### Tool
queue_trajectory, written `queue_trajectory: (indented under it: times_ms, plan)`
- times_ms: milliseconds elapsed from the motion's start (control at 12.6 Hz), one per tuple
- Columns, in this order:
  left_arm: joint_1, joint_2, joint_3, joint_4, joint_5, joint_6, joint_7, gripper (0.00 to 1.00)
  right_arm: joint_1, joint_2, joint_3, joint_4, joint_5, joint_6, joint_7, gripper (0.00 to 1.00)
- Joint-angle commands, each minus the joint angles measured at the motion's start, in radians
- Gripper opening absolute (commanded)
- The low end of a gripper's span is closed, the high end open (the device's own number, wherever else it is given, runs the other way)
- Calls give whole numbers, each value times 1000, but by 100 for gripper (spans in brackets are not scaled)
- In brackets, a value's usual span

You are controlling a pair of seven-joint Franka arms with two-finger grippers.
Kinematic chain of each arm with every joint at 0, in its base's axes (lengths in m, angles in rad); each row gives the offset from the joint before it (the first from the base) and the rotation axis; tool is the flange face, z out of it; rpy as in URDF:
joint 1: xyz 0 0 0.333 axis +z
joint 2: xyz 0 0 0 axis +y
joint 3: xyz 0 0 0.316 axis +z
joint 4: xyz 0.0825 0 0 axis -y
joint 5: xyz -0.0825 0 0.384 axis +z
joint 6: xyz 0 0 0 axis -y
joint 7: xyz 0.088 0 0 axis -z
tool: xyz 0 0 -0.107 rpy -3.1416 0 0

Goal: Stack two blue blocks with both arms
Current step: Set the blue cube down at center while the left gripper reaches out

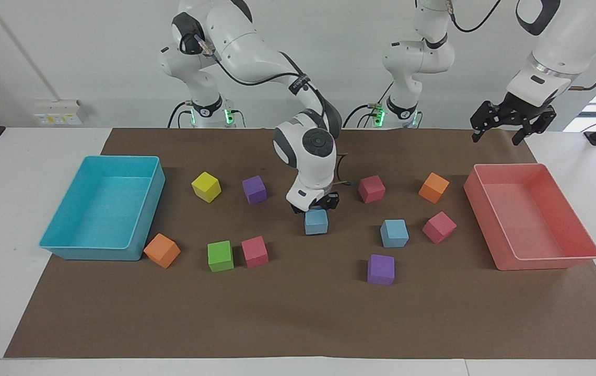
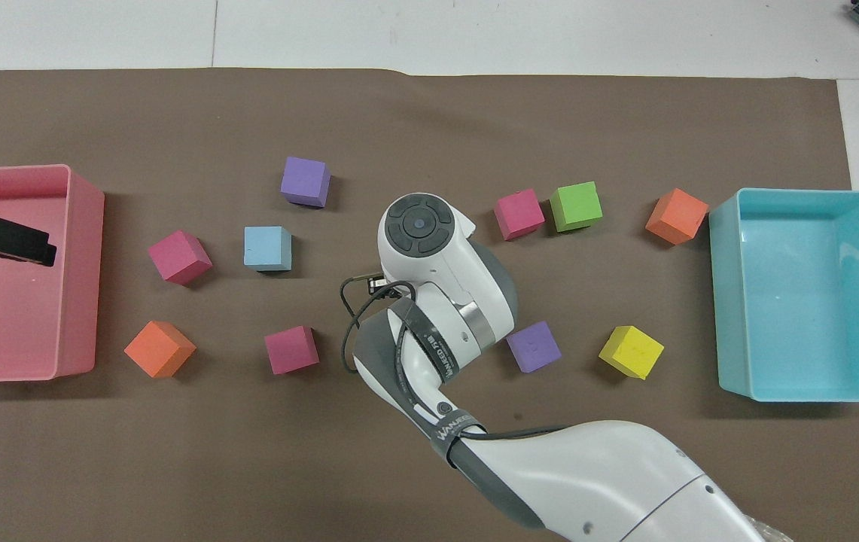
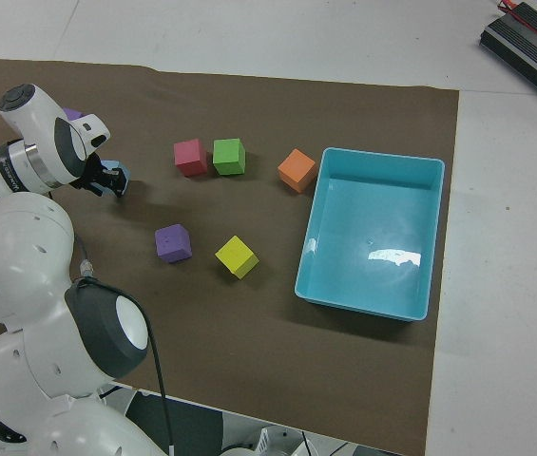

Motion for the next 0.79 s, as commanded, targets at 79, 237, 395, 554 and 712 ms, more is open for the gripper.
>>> queue_trajectory:
  times_ms: [79, 237, 395, 554, 712]
  plan:
    - [14, -15, -9, -8, 4, -13, 4, 100, 0, -9, 4, -46, 27, 31, 52, 0]
    - [3, -15, -9, -8, 4, -11, 4, 100, 2, -12, 4, -52, 25, 30, 52, 0]
    - [2, -17, -9, -8, 4, -26, 2, 100, 2, -17, 6, -65, 24, 33, 46, 0]
    - [0, -14, -10, -8, 4, -7, 2, 100, 2, -18, 12, -68, 25, 33, 47, 17]
    - [-1, 0, -12, -13, 2, 41, 2, 100, 2, -18, 12, -66, 25, 34, 57, 99]
